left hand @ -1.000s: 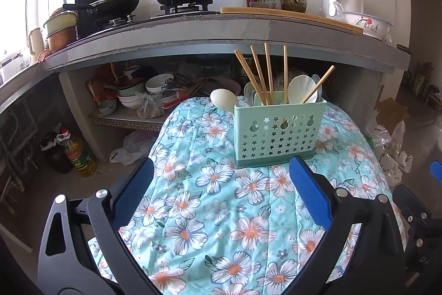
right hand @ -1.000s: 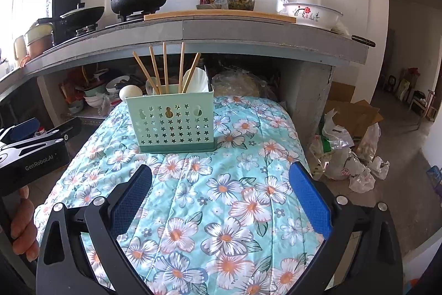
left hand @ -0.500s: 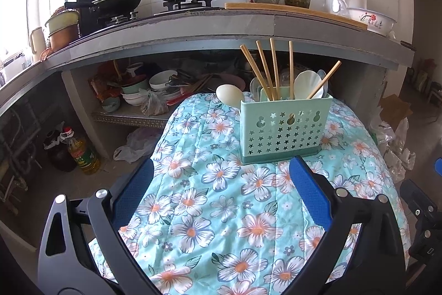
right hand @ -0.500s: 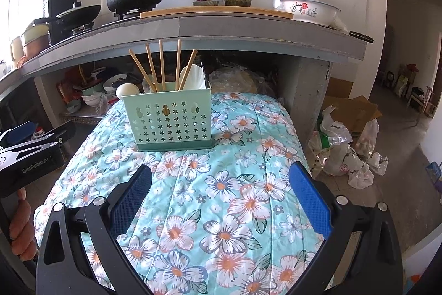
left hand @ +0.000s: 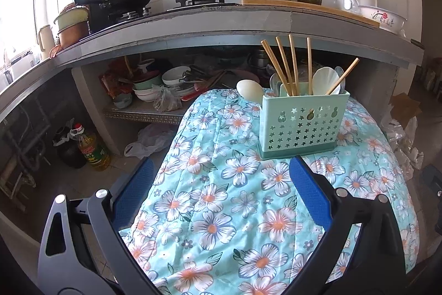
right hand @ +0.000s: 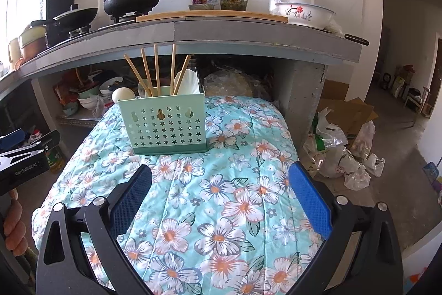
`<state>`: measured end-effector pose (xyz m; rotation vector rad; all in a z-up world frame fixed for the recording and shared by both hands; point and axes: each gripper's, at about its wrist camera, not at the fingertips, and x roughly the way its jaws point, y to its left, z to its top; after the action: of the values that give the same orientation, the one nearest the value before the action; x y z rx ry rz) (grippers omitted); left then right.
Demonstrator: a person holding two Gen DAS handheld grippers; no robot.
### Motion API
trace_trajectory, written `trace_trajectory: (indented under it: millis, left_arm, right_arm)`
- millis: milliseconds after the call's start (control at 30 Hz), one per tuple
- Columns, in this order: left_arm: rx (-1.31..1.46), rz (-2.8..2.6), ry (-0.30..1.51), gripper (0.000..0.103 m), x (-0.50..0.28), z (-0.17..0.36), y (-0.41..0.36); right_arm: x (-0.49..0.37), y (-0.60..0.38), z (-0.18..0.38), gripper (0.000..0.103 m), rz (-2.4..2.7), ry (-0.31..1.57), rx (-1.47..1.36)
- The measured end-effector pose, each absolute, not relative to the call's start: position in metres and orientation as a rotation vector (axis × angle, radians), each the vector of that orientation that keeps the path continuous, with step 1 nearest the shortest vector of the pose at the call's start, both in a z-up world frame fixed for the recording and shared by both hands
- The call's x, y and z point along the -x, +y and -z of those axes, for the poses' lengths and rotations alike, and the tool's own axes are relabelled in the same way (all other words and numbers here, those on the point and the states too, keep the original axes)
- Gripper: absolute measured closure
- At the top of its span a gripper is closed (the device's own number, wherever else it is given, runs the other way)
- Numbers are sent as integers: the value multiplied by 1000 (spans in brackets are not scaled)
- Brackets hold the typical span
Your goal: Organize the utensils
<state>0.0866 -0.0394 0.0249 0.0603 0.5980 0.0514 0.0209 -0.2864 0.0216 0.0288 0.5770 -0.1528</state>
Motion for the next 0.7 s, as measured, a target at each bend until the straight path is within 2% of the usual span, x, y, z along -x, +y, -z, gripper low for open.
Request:
trace_trajectory:
  millis: [700]
  left_arm:
    - [-58, -42, 600, 8, -82, -23, -23]
  right_arm:
    - [-16, -296, -28, 6, 171, 562, -31]
